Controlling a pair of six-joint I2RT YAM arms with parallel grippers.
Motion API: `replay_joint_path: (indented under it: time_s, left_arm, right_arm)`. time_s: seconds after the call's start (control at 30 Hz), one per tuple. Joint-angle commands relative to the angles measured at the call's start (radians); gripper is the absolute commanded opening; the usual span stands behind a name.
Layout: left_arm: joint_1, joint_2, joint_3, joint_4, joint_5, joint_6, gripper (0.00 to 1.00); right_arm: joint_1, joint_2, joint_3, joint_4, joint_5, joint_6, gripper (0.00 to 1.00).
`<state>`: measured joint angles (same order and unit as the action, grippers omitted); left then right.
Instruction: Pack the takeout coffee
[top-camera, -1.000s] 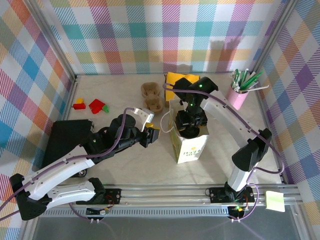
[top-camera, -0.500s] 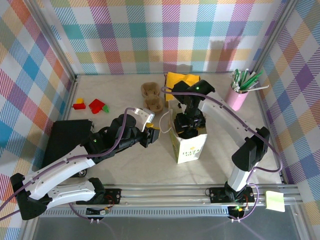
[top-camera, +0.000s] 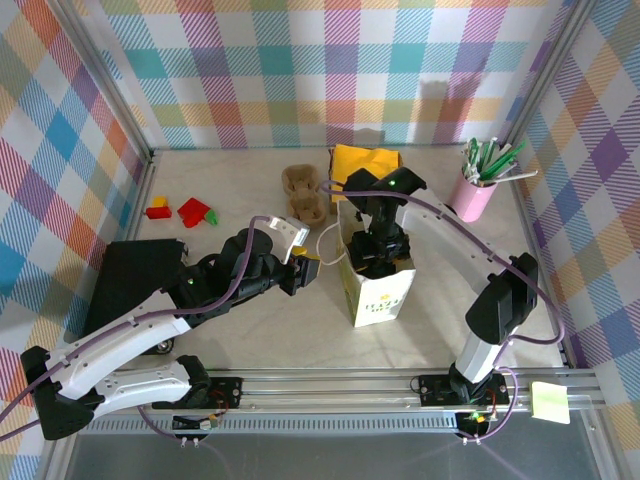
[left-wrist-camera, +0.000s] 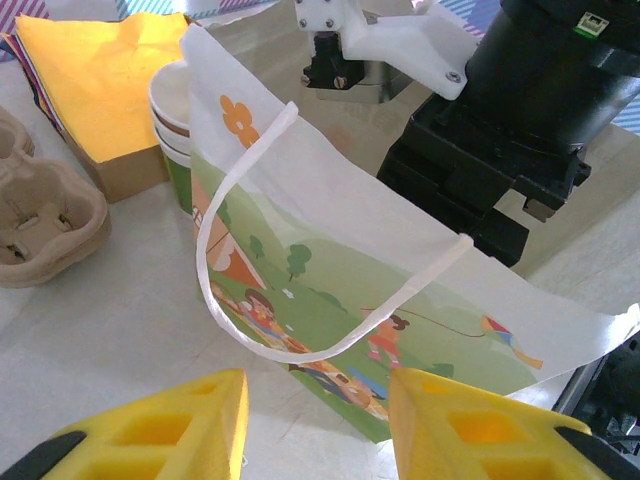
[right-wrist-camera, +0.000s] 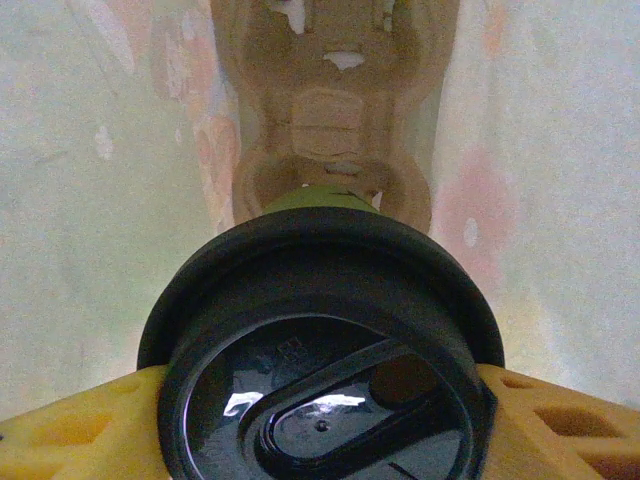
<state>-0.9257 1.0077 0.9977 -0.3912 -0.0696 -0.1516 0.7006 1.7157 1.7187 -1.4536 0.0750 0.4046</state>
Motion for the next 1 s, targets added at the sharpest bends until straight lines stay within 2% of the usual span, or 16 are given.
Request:
replay_joint_path:
  time_s: [0.0,0.43,0.97]
  left_arm:
    - [0.011,0.01,-0.013,0.012,-0.003,0.008,0.41]
    - [0.013,0.026,-0.007,0.024,0.015,-0.014,0.42]
    - [0.014,0.024,-0.013,0.028,0.022,-0.023,0.42]
  right_arm:
    - [0.007,-0.045,-0.022,0.015,0.013,0.01,0.61]
    - [0.043,-0.079,-0.041,0.004,0.054,0.049,0.61]
    - [0.047,-0.087,-0.133,0.097,0.05,0.047,0.61]
